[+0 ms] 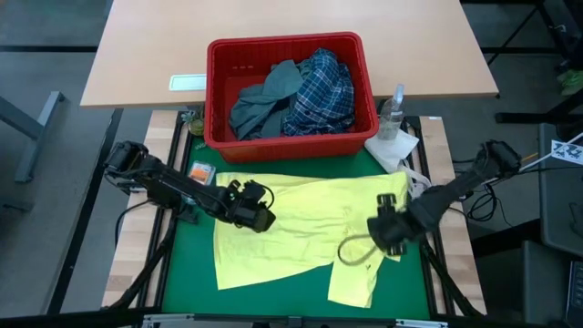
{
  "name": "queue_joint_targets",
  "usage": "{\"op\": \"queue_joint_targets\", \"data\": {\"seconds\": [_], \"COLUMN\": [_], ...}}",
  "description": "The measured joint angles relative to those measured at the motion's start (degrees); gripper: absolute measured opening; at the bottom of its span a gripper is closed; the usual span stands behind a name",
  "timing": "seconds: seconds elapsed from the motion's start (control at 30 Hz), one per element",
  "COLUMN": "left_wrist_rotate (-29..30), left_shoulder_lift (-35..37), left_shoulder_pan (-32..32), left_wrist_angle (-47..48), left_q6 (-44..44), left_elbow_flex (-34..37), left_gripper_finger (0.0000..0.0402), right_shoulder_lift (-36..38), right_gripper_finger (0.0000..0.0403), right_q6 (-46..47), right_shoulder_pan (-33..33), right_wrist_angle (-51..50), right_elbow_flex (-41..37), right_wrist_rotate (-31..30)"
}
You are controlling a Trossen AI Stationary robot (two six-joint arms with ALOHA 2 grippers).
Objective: Fold Laundry from Bin
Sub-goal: Fold the yellow shirt
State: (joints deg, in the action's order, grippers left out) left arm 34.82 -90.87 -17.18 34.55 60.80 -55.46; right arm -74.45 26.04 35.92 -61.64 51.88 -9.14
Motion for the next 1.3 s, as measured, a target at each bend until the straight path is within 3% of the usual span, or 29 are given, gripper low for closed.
{"op": "queue_joint_targets", "data": {"seconds": [0.37,0.83,1.3], "left_wrist_rotate": [0.1,0.1,0.2], "left_shoulder_lift": [0.0,0.0,0.0], "left_shoulder_pan": [-1.3,-1.2,-1.2], "left_wrist_angle": [-1.3,-1.3,-1.3], "left_q6": [0.0,0.0,0.1], "left_elbow_flex": [0.0,0.0,0.0], "left_gripper_finger": [0.0121,0.0121,0.0121], "right_shoulder_lift": [-6.9,-17.9,-18.7], "right_gripper_finger": [0.0225,0.0225,0.0225], "right_q6": [3.9,3.9,3.9], "right_shoulder_pan": [10.0,9.8,9.8], "right_wrist_angle": [9.9,15.5,15.0], "right_elbow_flex": [0.0,0.0,0.0], "right_wrist_rotate": [-8.7,-10.8,-12.4]}}
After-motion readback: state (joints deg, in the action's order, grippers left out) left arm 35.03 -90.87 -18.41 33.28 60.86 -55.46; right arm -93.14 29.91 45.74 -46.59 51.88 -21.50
